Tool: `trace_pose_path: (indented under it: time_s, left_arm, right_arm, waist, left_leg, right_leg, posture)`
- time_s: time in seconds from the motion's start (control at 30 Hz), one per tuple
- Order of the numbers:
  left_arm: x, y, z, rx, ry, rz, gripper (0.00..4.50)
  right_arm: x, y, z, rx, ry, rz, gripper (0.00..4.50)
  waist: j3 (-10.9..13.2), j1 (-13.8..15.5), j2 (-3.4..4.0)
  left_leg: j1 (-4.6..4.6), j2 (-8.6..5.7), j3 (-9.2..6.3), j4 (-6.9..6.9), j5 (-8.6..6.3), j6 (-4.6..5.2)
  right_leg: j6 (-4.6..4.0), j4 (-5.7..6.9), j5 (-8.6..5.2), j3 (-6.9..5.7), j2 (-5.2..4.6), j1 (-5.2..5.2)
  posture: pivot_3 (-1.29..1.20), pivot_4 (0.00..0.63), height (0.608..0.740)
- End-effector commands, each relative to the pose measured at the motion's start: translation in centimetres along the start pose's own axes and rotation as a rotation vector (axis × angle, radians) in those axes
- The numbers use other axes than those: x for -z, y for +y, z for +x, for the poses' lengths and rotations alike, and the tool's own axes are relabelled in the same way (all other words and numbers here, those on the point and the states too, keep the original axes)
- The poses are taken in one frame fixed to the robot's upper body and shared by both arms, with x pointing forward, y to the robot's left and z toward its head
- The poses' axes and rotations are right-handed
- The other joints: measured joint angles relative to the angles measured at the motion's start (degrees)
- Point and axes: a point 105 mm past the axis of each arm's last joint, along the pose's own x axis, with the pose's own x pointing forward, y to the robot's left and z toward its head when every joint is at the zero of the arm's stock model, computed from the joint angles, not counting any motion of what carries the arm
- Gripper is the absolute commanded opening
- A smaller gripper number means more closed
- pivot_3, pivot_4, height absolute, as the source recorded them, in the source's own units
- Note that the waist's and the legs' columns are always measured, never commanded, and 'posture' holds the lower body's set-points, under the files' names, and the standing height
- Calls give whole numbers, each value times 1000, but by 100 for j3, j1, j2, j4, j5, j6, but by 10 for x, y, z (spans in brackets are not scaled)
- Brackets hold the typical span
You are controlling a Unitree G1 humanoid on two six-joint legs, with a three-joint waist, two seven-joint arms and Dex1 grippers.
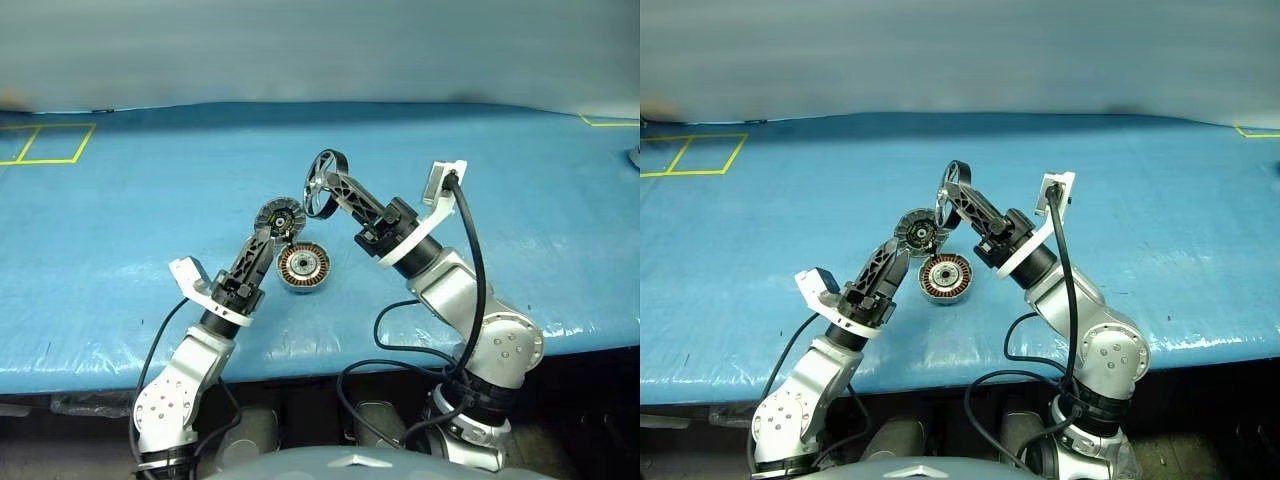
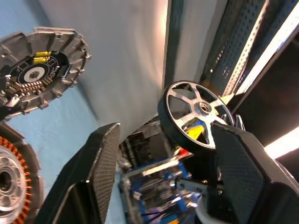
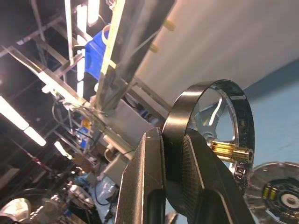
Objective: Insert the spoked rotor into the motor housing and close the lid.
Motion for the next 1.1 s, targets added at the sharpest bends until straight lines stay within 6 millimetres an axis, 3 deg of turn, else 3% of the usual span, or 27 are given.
trace_pose_path:
  time_s: [0.03, 0.23, 0.67, 0.77, 0.93, 1.1]
  left_arm:
    - [0, -14, 6, 93, -35, -144, 3281]
    - [1, -17, 10, 126, -50, -249, 3281]
    - [12, -20, 16, 146, 1, -309, 3281]
    - [13, -21, 16, 155, 3, -318, 2662]
    - [13, -23, 16, 161, 5, -325, 1077]
    - [14, -24, 17, 164, 10, -325, 985]
  right_arm:
    - [18, 17, 3, -83, -44, 216, 123]
    - [32, 22, 3, -90, -4, 304, 123]
    - [52, 31, 6, -122, 80, 375, 123]
    - [53, 28, 6, -109, 82, 373, 123]
    - [54, 23, 4, -87, 83, 376, 123]
    - [59, 10, 3, -9, 92, 357, 123]
  waist:
    - [0, -1, -1]
    - [-1, 2, -4]
    - [0, 1, -6]
    - [0, 3, -6]
    - [1, 7, -9]
    - [2, 7, -11]
  left_leg:
    - [0, 0, 1, 0, 0, 0]
    - [0, 2, 2, -2, -1, 1]
    - [0, 2, 11, 1, -1, 7]
    - [0, 2, 11, -2, -2, 8]
    - [-1, 2, 12, -2, -3, 9]
    - [-2, 2, 11, -3, -3, 10]
  right_leg:
    - [0, -1, 0, 1, 5, 0]
    - [-2, -4, -2, 2, 21, 2]
    - [-14, -8, -27, 13, 25, 2]
    - [-29, -11, -21, 13, 25, 1]
    - [-30, -15, -22, 13, 24, 2]
    - [-29, -18, -23, 13, 25, 2]
  posture:
    - [0, 150, 740]
    - [0, 150, 740]
    - [0, 150, 740]
    - [0, 150, 740]
    - [0, 150, 740]
    - [0, 150, 740]
